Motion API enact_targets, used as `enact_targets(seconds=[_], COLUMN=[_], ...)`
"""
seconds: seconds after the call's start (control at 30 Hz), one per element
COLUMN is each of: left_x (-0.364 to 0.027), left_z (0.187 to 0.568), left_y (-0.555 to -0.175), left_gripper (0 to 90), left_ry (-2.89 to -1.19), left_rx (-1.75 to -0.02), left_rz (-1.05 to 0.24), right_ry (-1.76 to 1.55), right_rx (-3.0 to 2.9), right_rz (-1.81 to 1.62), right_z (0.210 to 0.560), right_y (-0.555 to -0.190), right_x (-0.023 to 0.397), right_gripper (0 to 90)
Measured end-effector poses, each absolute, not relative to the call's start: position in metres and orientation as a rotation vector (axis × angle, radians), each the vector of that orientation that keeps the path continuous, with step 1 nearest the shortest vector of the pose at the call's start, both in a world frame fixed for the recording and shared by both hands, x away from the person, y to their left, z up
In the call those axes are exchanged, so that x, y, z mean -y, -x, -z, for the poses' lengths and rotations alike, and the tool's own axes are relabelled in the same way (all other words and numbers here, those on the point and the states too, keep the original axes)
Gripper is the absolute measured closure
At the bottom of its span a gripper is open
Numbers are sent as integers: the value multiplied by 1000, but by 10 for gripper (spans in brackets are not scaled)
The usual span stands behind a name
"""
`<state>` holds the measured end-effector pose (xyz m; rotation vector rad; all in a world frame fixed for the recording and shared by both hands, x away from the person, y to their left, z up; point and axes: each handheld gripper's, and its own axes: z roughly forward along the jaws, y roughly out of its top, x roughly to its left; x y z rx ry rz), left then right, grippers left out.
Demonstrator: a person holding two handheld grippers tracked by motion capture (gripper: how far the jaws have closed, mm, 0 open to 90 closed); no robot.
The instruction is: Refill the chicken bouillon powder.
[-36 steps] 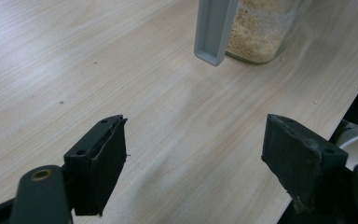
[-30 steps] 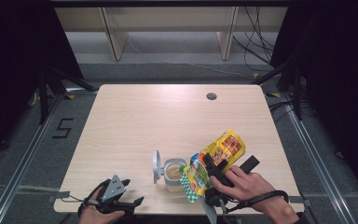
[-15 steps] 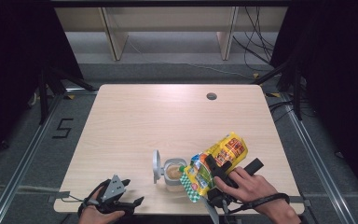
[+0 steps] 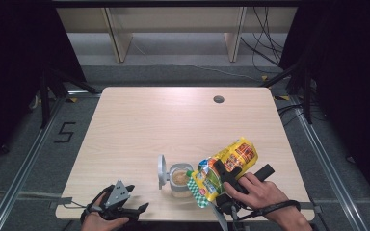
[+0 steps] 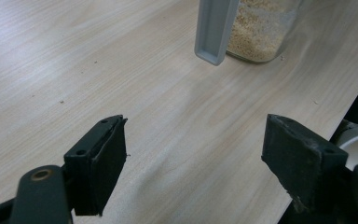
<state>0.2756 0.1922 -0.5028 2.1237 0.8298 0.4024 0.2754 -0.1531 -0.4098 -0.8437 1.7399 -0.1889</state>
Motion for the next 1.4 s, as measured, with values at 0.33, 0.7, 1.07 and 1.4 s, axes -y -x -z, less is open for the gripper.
enact_targets(seconds=[0.33,0.7,1.07,1.4], left_x=[-191,-192,-192,-192], left_z=[503,503,503,503], left_y=[-275,-275,-277,-276], left_gripper=[212,212,212,212], left_ry=[-2099,-2104,-2098,-2111], left_rx=[-844,-836,-811,-825], left_rz=[-406,-418,-426,-420], right_ry=[776,625,581,486], right_rx=[-1780,-1838,-1852,-1908], right_rz=[132,-55,-168,-327], right_z=[410,423,427,437], right_y=[-273,-268,-271,-278], right_x=[157,165,175,185], right_gripper=[667,673,682,694])
